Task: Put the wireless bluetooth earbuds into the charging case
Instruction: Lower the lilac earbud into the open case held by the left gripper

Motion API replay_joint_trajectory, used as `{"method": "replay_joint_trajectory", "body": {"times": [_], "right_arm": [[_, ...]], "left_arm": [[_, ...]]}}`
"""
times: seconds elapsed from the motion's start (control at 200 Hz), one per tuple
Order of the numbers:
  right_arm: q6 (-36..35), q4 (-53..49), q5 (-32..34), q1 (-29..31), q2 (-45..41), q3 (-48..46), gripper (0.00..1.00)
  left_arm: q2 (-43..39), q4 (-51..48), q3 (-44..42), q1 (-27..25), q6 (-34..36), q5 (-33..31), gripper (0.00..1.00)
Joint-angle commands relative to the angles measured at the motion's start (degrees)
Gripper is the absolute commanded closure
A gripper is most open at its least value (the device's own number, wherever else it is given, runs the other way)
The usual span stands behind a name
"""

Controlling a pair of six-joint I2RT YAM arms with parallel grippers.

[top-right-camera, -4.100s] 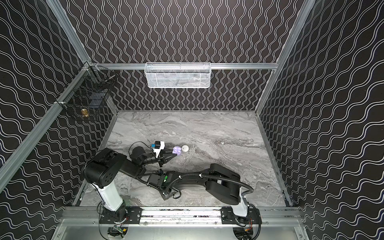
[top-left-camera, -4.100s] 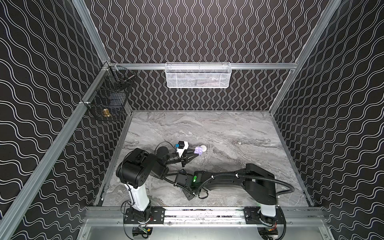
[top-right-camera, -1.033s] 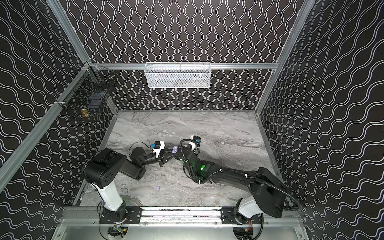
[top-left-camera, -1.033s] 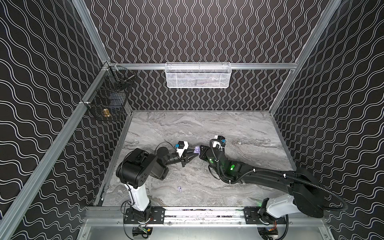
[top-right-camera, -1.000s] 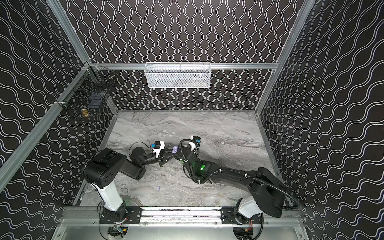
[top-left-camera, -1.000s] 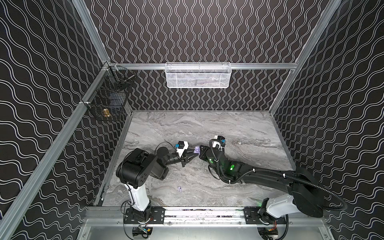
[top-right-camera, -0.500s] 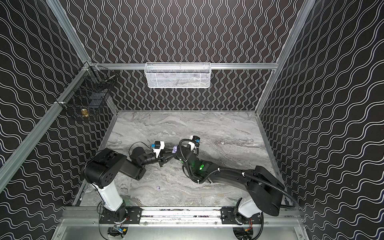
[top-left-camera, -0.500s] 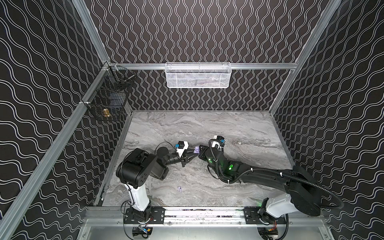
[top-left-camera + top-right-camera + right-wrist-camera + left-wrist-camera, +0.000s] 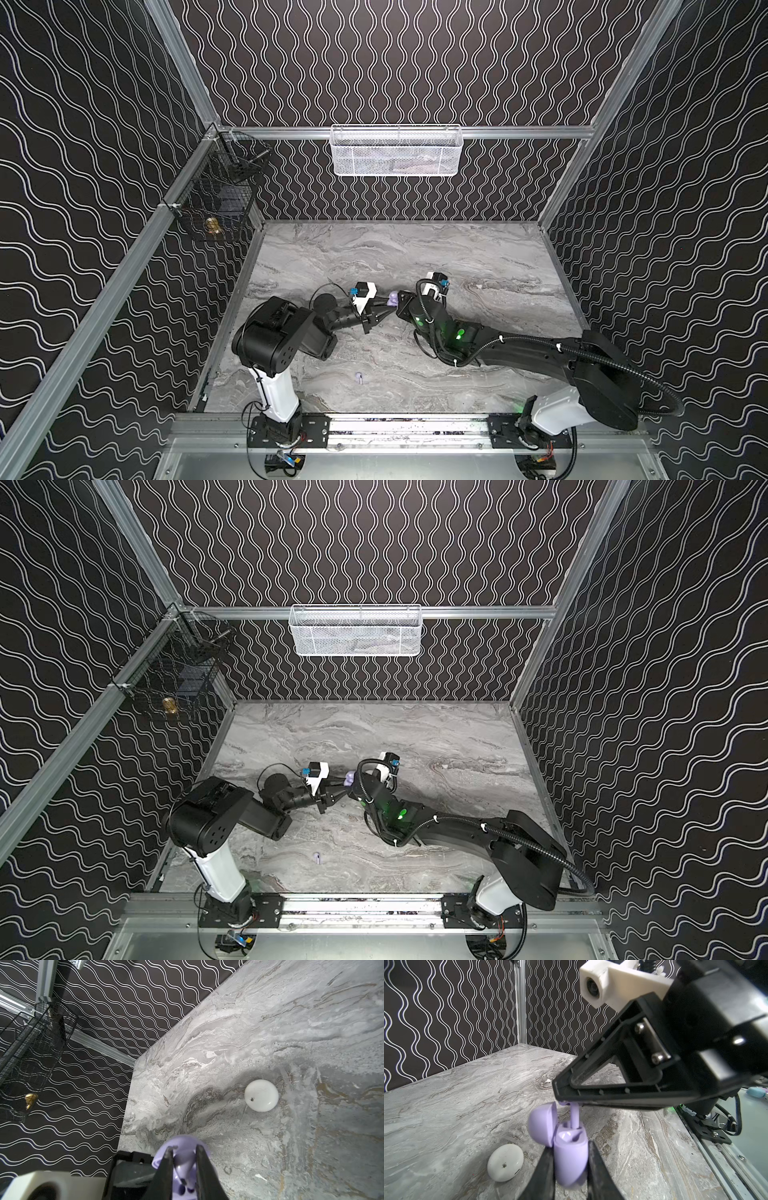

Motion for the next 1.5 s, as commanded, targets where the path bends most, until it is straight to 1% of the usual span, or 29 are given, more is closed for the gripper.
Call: {"method": "replay_joint_trajectory", "body": {"times": [0.0,0.491,0.621,0.816,1.432,1.492], "right_arm": [[1.0,1.5,-0.3,0.0,0.2,-0.2,0.79],[1.5,1.5,-1.9,0.1,1.1,0.1,0.79],[1.4,1.4,-2.1,0.1,0.9,-0.2,0.78],[0.9,1.2,-2.2,0.1,0.4,0.0,0.72],[0.5,-0.6,-1.1,0.1,-2.5,-1.2,0.71],[-0.4,-1.1,-0.9,0.1,-3.0,-1.1,0.71]], "left_arm": [[-0.3,1.9,0.1,0.2,0.0,-0.8,0.8],[-0.3,1.9,0.2,0.4,-0.3,-1.0,0.79],[-0.3,1.9,0.2,0.4,-0.3,-1.0,0.79],[-0.2,1.9,0.3,0.4,-0.4,-1.0,0.79],[-0.1,1.9,0.4,0.4,-0.4,-1.0,0.79],[0.0,1.9,0.4,0.4,-0.4,-0.9,0.8]]}}
